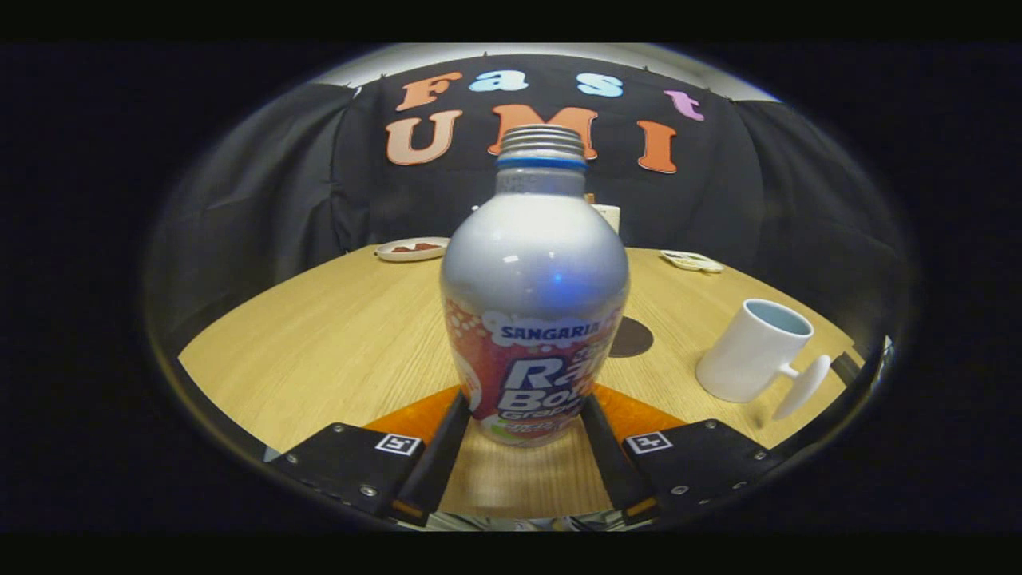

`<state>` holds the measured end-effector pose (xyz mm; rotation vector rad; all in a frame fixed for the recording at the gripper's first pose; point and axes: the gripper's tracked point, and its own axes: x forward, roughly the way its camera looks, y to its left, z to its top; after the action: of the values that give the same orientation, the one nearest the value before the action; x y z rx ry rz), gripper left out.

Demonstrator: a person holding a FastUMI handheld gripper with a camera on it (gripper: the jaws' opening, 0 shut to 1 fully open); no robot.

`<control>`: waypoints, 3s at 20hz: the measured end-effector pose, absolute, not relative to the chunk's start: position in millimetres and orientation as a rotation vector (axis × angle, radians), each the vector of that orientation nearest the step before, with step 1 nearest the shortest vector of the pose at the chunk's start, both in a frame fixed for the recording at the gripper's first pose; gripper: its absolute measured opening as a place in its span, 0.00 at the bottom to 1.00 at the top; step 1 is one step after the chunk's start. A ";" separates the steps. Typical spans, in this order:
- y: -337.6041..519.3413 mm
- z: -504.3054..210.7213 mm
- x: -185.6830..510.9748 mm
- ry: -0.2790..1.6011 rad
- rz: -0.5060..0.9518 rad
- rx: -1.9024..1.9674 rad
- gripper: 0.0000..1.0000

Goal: Take the bottle from table, then pour the juice into the cup, finally place the bottle on the coaster

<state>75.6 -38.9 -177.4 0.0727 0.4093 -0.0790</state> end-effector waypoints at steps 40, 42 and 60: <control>-63.9 -67.4 124.1 0.216 -0.086 1.455 0.73; -71.1 -65.1 126.5 0.213 -0.101 1.496 0.73; -93.7 -47.3 131.7 0.234 -0.156 1.792 0.73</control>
<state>131.7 -93.7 -47.3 1.7918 0.2337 -0.1557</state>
